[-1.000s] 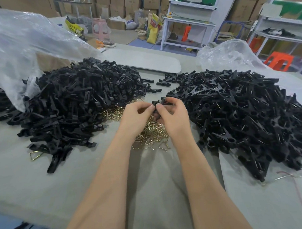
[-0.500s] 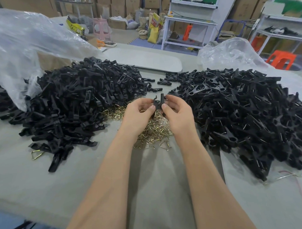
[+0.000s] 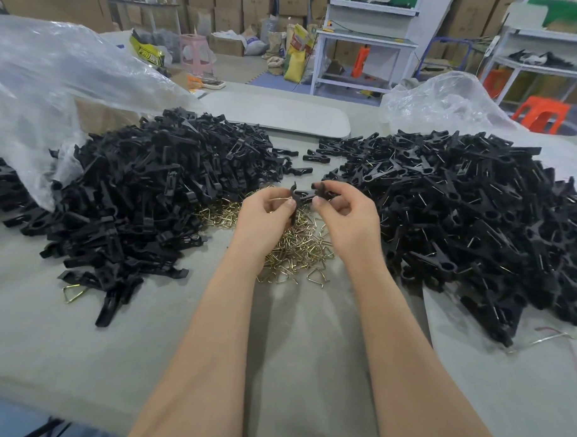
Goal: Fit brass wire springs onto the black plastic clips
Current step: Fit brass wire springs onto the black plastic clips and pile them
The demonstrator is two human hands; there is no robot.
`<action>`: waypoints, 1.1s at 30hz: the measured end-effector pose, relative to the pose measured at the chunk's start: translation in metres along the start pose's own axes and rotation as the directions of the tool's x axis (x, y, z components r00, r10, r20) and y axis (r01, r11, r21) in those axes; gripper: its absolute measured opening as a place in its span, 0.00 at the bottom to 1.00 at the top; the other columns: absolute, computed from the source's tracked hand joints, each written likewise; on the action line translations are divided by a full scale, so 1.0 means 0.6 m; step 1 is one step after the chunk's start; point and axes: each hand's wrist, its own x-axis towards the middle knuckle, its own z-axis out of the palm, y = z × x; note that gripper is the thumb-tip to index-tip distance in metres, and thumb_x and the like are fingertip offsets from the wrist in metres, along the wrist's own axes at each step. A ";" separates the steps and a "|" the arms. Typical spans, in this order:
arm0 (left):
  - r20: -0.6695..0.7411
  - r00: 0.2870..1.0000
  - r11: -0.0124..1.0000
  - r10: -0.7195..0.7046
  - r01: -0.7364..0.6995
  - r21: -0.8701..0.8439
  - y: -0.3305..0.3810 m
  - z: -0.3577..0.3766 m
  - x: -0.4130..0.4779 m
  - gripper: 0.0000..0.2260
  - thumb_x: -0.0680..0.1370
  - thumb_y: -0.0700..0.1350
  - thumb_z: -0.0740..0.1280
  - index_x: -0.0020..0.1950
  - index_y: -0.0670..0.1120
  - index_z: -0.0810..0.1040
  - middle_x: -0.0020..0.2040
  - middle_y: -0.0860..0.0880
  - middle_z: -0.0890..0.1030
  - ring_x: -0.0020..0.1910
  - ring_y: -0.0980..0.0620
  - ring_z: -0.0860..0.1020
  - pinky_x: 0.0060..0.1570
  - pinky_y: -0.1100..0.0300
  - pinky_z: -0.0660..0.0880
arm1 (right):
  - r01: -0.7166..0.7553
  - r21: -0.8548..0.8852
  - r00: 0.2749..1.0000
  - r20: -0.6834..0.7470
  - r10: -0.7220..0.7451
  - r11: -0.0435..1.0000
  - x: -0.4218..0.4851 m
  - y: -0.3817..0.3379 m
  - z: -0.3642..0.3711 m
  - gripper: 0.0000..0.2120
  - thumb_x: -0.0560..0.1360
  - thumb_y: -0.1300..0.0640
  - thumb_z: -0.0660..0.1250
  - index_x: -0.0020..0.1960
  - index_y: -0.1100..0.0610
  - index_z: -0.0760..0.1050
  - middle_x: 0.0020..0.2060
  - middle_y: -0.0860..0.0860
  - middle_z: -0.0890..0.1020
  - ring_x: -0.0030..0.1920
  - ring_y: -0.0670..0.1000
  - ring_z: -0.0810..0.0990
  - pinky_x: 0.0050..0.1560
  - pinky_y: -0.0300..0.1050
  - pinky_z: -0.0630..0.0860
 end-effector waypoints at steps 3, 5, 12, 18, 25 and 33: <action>0.006 1.000 0.999 -0.025 0.025 -0.025 0.000 0.000 0.000 0.06 0.78 0.38 0.65 0.50 0.49 0.77 0.39 0.52 0.79 0.38 0.57 0.78 0.44 0.64 0.78 | -0.059 0.091 0.996 0.071 0.052 0.994 -0.004 -0.010 0.004 0.10 0.75 0.62 0.67 0.50 0.48 0.78 0.40 0.53 0.81 0.43 0.51 0.80 0.52 0.50 0.78; 0.009 0.999 0.999 -0.031 0.031 -0.033 0.000 0.000 0.000 0.07 0.78 0.38 0.65 0.54 0.47 0.76 0.40 0.51 0.79 0.39 0.55 0.78 0.48 0.60 0.78 | -0.095 0.177 0.990 0.118 0.075 0.980 -0.006 -0.015 0.008 0.09 0.75 0.62 0.67 0.48 0.47 0.77 0.44 0.52 0.82 0.48 0.52 0.81 0.56 0.52 0.78; 0.003 1.000 0.998 -0.017 0.018 -0.060 0.000 0.001 -0.001 0.06 0.78 0.38 0.65 0.52 0.48 0.76 0.41 0.51 0.79 0.41 0.54 0.78 0.46 0.61 0.78 | -0.074 0.154 0.995 0.076 0.062 0.985 -0.008 -0.010 0.009 0.09 0.77 0.66 0.64 0.48 0.52 0.74 0.41 0.52 0.81 0.45 0.52 0.82 0.55 0.53 0.78; 0.008 1.000 0.999 0.013 -0.013 -0.052 0.001 0.001 -0.003 0.08 0.78 0.38 0.66 0.49 0.51 0.76 0.40 0.53 0.80 0.39 0.58 0.78 0.44 0.63 0.77 | -0.060 0.121 0.997 0.061 0.053 0.991 -0.008 -0.011 0.010 0.09 0.75 0.64 0.66 0.46 0.51 0.75 0.44 0.51 0.82 0.50 0.53 0.82 0.58 0.52 0.77; 0.006 0.999 0.999 0.037 -0.036 -0.023 0.003 0.001 -0.005 0.08 0.78 0.39 0.66 0.49 0.53 0.76 0.43 0.53 0.81 0.44 0.55 0.79 0.52 0.57 0.77 | -0.048 0.115 0.997 0.073 0.040 0.992 -0.005 -0.007 0.008 0.09 0.75 0.66 0.66 0.46 0.52 0.78 0.42 0.49 0.83 0.48 0.50 0.83 0.57 0.49 0.78; 0.126 0.991 0.969 -0.048 0.076 -0.233 0.013 -0.007 -0.010 0.10 0.77 0.36 0.67 0.51 0.51 0.77 0.36 0.55 0.83 0.39 0.58 0.82 0.43 0.65 0.78 | -0.153 0.295 0.984 0.135 0.117 0.943 -0.004 -0.014 -0.003 0.10 0.77 0.67 0.63 0.47 0.56 0.80 0.38 0.51 0.82 0.39 0.46 0.79 0.45 0.39 0.79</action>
